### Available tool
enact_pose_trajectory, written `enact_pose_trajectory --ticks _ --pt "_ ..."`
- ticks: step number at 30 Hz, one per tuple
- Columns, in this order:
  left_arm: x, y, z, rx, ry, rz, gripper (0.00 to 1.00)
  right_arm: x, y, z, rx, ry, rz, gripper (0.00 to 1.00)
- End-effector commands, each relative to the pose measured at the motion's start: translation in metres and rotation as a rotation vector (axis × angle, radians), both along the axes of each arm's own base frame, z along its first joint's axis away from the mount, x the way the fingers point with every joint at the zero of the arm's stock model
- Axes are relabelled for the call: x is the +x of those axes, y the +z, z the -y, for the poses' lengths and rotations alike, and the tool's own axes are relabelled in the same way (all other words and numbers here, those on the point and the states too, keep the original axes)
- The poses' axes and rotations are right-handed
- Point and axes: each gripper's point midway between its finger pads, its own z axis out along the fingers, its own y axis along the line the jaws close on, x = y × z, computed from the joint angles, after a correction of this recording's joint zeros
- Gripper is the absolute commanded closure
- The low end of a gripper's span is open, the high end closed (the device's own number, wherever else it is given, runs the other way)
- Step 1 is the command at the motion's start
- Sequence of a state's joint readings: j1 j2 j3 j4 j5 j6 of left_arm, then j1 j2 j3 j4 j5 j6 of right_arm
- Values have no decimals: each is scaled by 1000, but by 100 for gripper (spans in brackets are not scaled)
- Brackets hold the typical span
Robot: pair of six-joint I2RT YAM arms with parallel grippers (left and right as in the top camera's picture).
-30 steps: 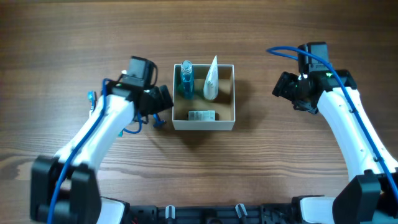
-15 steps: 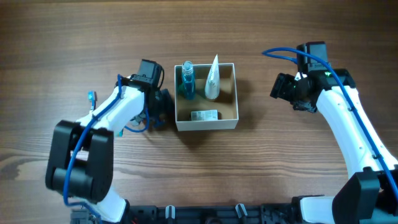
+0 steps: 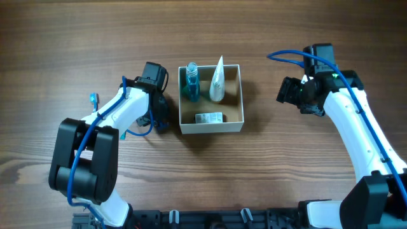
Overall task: Pack container
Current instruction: 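Grasp the blue razor with the left gripper and drop it in, then grasp the Colgate toothpaste tube with the left gripper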
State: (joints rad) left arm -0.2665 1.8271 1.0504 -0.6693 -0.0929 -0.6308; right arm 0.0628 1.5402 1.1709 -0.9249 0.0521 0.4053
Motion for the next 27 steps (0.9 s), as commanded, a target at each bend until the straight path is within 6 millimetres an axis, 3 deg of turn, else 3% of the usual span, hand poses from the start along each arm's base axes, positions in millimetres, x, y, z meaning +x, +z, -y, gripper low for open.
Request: enact_pose_trajectory --ticks 1,4,7,11,14,18,20,21,23,25,26,27 --pt "1 -4 -3 12 12 -12 80 -3 -7 -2 4 16 -27 15" --pt "4 0 -2 8 12 4 91 -3 -7 -2 4 17 -27 15" --pt "16 16 1 -5 11 55 96 -3 -7 -2 4 16 -27 15" --pt "28 62 6 -25 -28 153 96 -3 -6 -2 4 16 -26 15" --pt "25 121 12 -26 -163 265 96 -3 -6 -2 3 17 -26 15" --pt "-1 211 65 -109 -667 531 96 -1 -6 -2 4 16 -19 15" --pt "-23 230 96 -159 -932 602 96 1 -6 -2 5 16 -12 15" --pt "-38 234 114 -158 -1132 631 96 1 -5 -2 5 16 -10 15" --pt "-49 232 129 -103 -1349 655 96 2 -5 -2 5 16 -9 15" --pt "-60 224 143 -23 -1604 663 81 1 -5 -2 5 16 -11 15" --pt "-65 217 151 19 -1744 660 77 1 -6 -2 5 16 -13 15" --pt "-65 212 156 34 -1796 652 81 0 -6 -2 4 16 -15 15"
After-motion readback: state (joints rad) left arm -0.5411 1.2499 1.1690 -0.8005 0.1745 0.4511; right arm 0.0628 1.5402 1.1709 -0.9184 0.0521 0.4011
